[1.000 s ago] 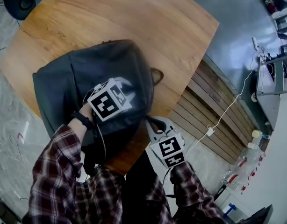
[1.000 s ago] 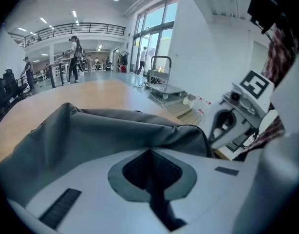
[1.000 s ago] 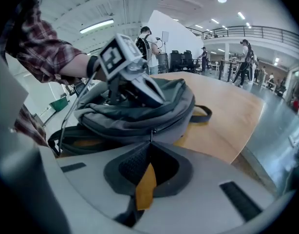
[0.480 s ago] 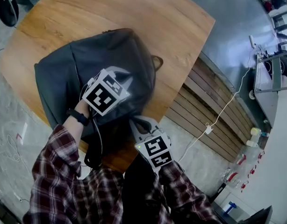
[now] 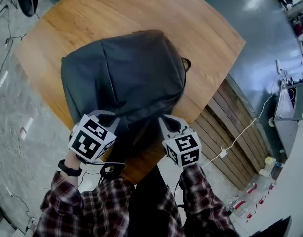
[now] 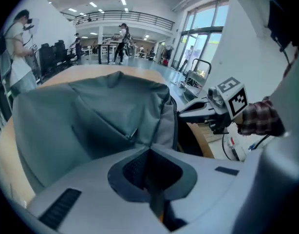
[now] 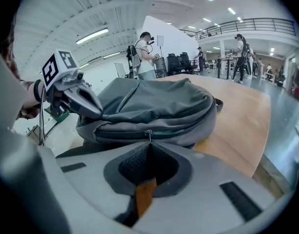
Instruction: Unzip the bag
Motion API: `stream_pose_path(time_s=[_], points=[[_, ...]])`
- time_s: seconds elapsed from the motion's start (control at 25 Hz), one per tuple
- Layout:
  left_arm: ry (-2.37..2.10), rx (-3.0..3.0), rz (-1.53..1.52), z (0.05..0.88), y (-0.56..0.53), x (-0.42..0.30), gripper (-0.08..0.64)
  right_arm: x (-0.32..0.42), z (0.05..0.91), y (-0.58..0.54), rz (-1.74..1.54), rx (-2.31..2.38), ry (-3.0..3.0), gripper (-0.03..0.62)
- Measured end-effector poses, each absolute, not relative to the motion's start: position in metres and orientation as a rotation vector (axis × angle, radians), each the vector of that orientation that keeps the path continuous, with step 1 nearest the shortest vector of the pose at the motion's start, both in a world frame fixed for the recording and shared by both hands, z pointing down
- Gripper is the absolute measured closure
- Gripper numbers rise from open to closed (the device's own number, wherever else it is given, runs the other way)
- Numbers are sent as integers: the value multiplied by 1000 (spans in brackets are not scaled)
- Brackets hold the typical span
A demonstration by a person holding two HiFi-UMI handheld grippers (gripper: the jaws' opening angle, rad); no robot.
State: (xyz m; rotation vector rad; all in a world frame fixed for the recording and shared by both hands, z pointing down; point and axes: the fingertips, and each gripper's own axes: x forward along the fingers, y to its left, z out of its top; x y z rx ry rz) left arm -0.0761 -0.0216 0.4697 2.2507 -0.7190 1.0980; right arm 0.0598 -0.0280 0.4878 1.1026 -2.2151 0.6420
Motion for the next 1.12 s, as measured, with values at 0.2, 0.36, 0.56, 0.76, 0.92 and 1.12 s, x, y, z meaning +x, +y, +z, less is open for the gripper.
stream_pose_path(time_s=[0.2,0.36,0.56,0.76,0.92,1.12], points=[[-827,2221,970,487,-25,-78,554,63,489,-38,632,1112,-2195,581],[-852,2212,937,491,-27,-78,553,51,491,-19,685,1077,-2194,581],[-877,2207,908,492,-30,-77,554,0,492,4,666,955,-2230,581],[-893,2202,906,492,-33,-76,554,-37,493,18,575,800,-2239,581],[-899,2234,892,491,-35,-74,554,-30,493,15,645,836,-2261,581],[-986,2243,609,444,-29,-85,554,-5,459,21,808,943,-2334,580]])
